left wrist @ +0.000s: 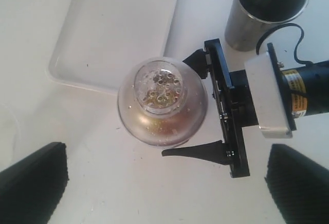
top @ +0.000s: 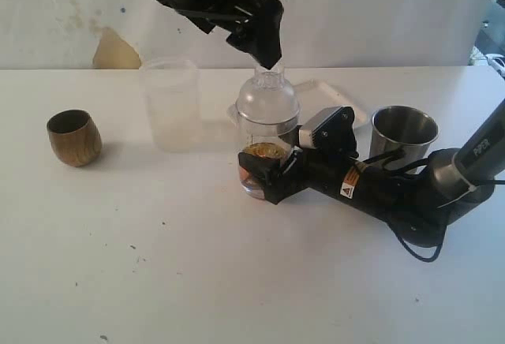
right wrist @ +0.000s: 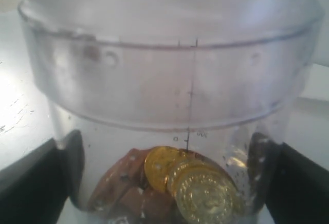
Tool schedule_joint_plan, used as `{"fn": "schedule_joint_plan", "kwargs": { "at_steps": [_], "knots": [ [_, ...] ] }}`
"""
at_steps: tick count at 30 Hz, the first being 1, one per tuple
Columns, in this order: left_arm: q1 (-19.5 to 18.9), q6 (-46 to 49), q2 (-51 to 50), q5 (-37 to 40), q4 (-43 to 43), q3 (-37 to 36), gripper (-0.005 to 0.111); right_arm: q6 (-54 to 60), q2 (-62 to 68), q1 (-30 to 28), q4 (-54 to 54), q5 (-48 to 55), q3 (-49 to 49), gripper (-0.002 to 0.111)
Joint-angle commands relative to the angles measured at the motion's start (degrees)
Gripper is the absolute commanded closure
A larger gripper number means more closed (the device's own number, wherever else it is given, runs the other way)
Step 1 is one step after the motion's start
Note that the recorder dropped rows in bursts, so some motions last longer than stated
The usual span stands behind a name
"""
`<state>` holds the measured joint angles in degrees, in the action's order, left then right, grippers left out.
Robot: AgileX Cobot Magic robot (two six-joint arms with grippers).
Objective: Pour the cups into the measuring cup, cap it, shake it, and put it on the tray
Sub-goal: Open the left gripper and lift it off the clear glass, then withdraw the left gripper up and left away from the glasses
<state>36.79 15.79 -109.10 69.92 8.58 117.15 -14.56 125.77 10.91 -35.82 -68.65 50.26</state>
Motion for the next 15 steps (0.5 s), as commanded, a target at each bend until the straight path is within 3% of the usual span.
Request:
{"fn": "schedule_joint_plan", "kwargs": {
  "at_steps": [1, 15],
  "knots": [
    [-0.13, -0.8, 1.99, 0.05, 0.0, -0.55, 0.002, -1.18, 0.01, 0.0, -0.14, -1.31, -0.03, 0.108],
    [-0.13, -2.3, 3.11, 0.05, -2.22, -0.55, 0.002, -1.18, 0.01, 0.0, -0.14, -1.31, -0.03, 0.078]
  ]
}}
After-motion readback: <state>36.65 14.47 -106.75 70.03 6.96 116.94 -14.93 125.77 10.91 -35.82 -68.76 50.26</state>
